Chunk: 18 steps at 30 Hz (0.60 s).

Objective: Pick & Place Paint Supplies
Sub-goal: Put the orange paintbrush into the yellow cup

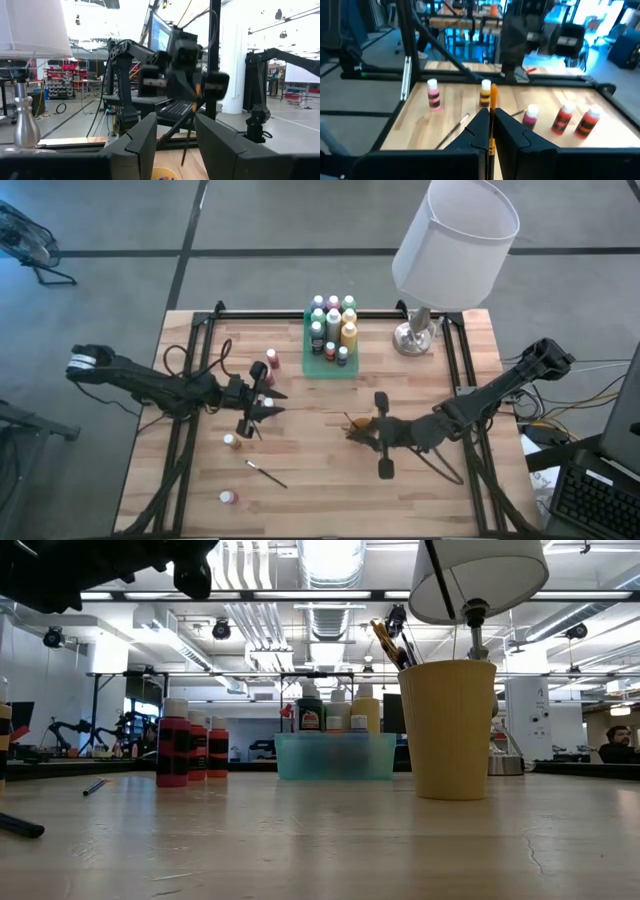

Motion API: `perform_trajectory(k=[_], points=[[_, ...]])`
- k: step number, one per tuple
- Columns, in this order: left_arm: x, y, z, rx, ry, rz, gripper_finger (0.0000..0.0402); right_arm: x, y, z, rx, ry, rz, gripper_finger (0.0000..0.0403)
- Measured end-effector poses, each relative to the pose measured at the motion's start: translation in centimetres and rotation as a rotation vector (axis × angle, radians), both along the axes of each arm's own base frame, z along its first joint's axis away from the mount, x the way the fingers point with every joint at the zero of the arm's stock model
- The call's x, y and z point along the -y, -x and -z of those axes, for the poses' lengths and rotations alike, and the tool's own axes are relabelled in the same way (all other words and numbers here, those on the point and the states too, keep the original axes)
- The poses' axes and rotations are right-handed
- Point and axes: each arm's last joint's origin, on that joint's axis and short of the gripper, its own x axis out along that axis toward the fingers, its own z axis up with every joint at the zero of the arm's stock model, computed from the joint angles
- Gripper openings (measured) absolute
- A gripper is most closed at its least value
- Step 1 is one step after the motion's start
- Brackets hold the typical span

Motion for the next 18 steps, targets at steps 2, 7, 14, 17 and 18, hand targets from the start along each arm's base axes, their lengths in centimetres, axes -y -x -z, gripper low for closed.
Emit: perform_trajectory(k=[2, 7, 14, 17, 18], points=[[0.0, 0.0, 0.1, -0.012, -0.004, -0.001, 0.0140, 0.4, 0.3, -0.6, 0.020, 0.006, 0.006, 0.0011], [0.0, -0.1, 0.2, -0.017, -0.007, -0.001, 0.0140, 2.4, 0.5, -1.9, 0.062, 0.035, 0.094, 0.0012], [0.0, -0.1, 0.3, -0.032, -0.010, -0.001, 0.0140, 4.8, -0.1, -2.1, 0.069, 0.034, 0.182, 0.0011], [0.0, -0.1, 0.4, -0.037, -0.011, -0.001, 0.0140, 5.1, -0.2, -1.9, 0.067, 0.026, 0.195, 0.0010], [0.0, -0.1, 0.4, -0.037, -0.011, -0.001, 0.0140, 5.1, -0.2, -1.7, 0.062, 0.027, 0.194, 0.0010]])
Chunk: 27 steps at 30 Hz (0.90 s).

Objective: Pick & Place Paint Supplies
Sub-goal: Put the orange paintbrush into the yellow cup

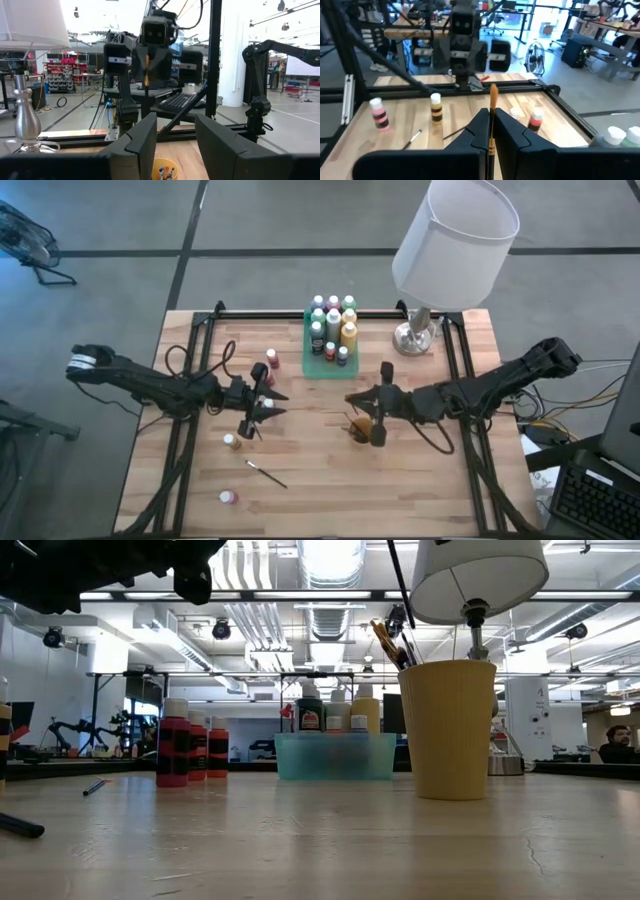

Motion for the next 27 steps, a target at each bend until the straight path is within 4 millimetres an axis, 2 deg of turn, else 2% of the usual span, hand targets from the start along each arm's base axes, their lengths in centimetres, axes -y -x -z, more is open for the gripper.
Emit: perform_trajectory(k=[9, 16, 27], points=[[0.0, 0.0, 0.2, -0.017, -0.003, 0.000, 0.0140, 0.2, 0.9, 3.5, 0.076, -0.041, -0.005, 0.0011], [0.0, -0.1, 0.6, -0.061, -0.010, 0.000, 0.0140, 0.0, 2.4, 4.8, 0.084, -0.106, -0.002, 0.0010], [0.0, -0.3, 1.3, -0.132, -0.020, 0.000, 0.0139, 0.0, 3.0, 7.2, 0.086, -0.172, 0.004, 0.0011]])
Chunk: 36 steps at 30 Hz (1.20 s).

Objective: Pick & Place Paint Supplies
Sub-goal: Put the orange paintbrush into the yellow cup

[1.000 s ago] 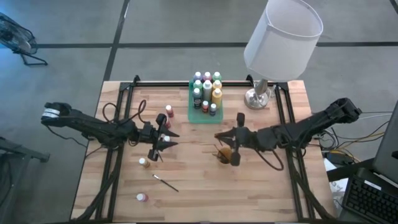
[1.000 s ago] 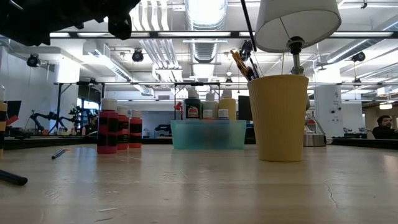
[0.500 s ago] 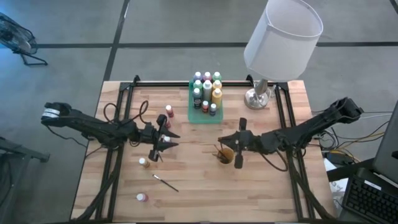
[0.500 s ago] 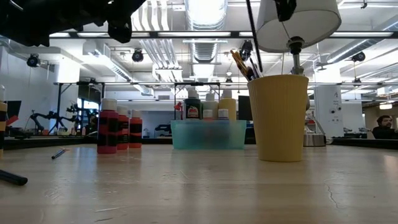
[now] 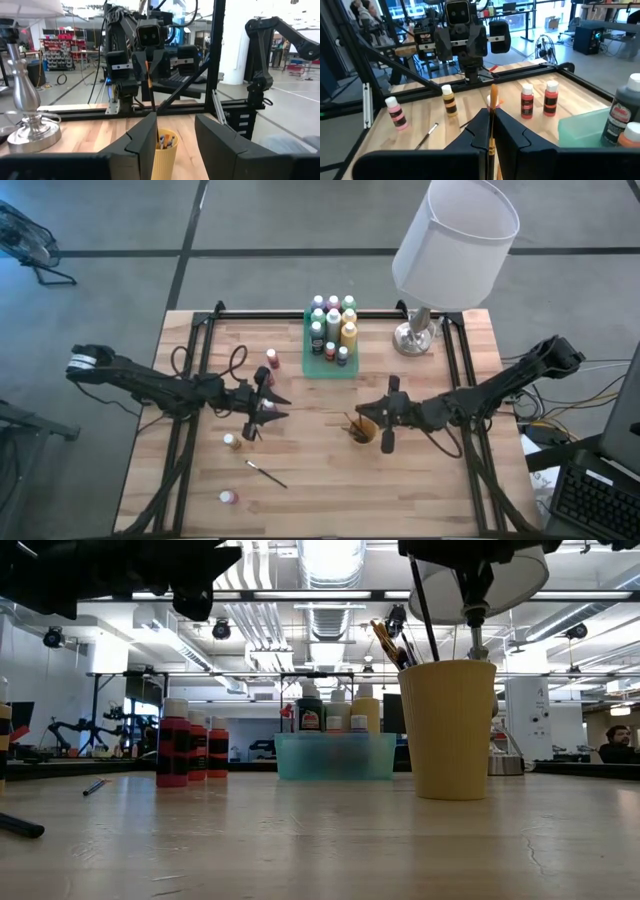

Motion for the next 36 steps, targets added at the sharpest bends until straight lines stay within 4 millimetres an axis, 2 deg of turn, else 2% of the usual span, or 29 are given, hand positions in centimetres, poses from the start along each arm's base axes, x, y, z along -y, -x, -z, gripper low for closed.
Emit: perform_trajectory(k=[18, 24, 36], points=[[0.0, 0.0, 0.4, -0.035, -0.005, 0.000, 0.0138, 0.1, 1.7, 3.2, 0.018, -0.029, 0.002, 0.0010], [0.0, 0.0, 0.4, -0.035, -0.005, 0.000, 0.0138, -0.3, 2.0, 3.3, 0.025, -0.024, 0.005, 0.0010], [0.0, 0.0, 0.4, -0.040, -0.006, 0.000, 0.0138, -1.4, -0.1, 5.9, -0.008, -0.002, 0.002, 0.0010]])
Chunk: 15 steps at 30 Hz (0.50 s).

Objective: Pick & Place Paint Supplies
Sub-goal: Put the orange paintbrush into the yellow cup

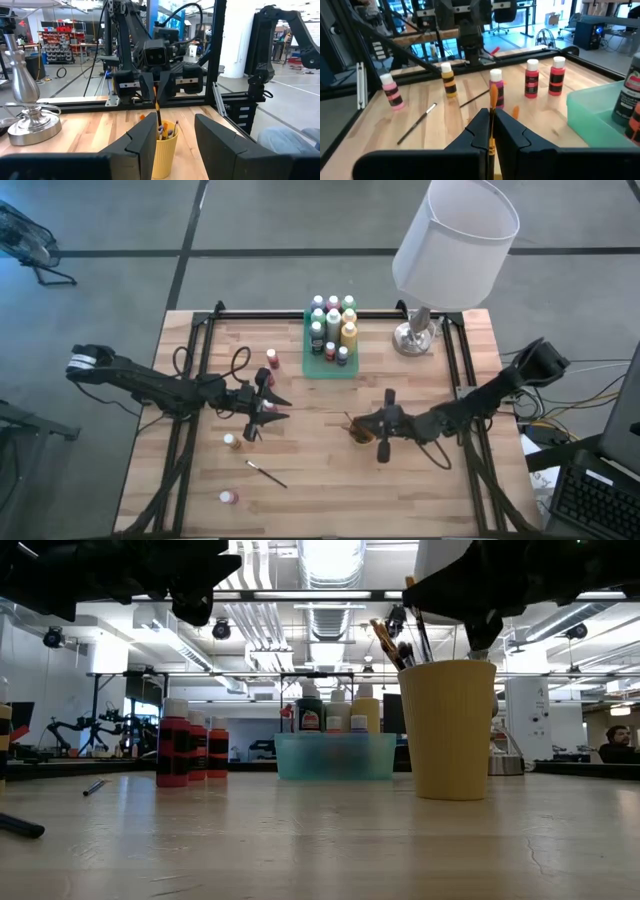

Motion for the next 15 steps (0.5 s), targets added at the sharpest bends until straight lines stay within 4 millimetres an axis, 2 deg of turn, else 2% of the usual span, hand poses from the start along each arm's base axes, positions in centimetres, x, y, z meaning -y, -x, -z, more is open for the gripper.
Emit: perform_trajectory(k=[15], points=[[0.0, 0.0, 0.1, -0.009, -0.001, 0.000, 0.0138, -0.1, -0.2, 1.2, -0.081, 0.014, -0.002, 0.0019]])
